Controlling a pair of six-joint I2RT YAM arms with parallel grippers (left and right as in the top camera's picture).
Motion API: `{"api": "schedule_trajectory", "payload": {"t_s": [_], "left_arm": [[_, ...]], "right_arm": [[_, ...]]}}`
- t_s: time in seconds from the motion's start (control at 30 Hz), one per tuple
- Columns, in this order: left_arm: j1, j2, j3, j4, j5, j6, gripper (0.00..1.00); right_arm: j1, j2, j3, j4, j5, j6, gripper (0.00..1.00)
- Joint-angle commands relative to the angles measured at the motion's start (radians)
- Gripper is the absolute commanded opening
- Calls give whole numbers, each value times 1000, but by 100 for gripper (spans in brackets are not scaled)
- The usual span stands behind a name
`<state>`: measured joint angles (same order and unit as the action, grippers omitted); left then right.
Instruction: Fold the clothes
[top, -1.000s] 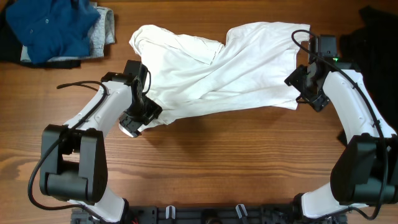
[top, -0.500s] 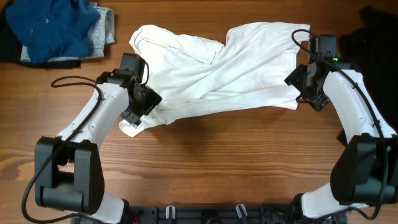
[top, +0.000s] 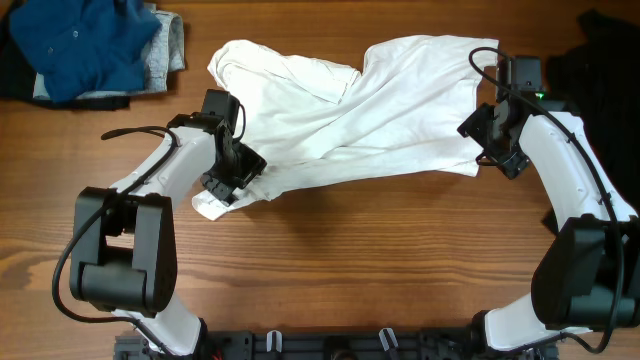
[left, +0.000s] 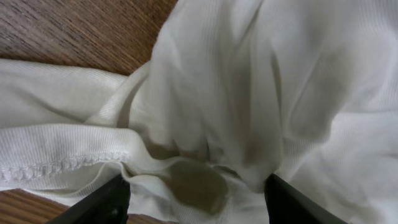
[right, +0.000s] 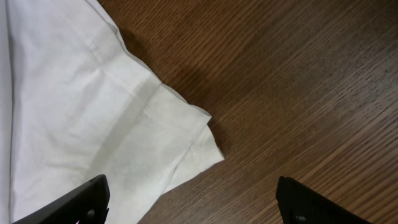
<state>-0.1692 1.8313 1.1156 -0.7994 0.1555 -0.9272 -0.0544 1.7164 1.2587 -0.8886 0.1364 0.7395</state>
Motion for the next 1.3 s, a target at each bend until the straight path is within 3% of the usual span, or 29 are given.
{"api": "schedule_trajectory", "payload": {"t_s": [0.0,0.53,0.63,0.67,0.83,1.03,1.27], "left_arm": [[-1,7,11,-1,8,-6,67],[-1,-34,10,-50,-63,3,59],[-1,-34,10,-44,-63,3,46],[-1,-32,10,-38,-63,3,37],[-1,-26,10,-23,-63,3,28],[-1,-27,10,-23,-63,3,4],[-1,-27,10,-23,-64,3,4]], "right_arm": [[1,-5,-5,1,21,-7,87],[1,-5,-11,-36,21,-6,86],[1,-5,-11,-40,21,-5,86],[1,-5,-15,-40,21,-6,86],[0,-5,-54,-29,21,1,86],[0,-5,-69,-18,21,3,86],[0,-5,-74,-13,2,3,86]]}}
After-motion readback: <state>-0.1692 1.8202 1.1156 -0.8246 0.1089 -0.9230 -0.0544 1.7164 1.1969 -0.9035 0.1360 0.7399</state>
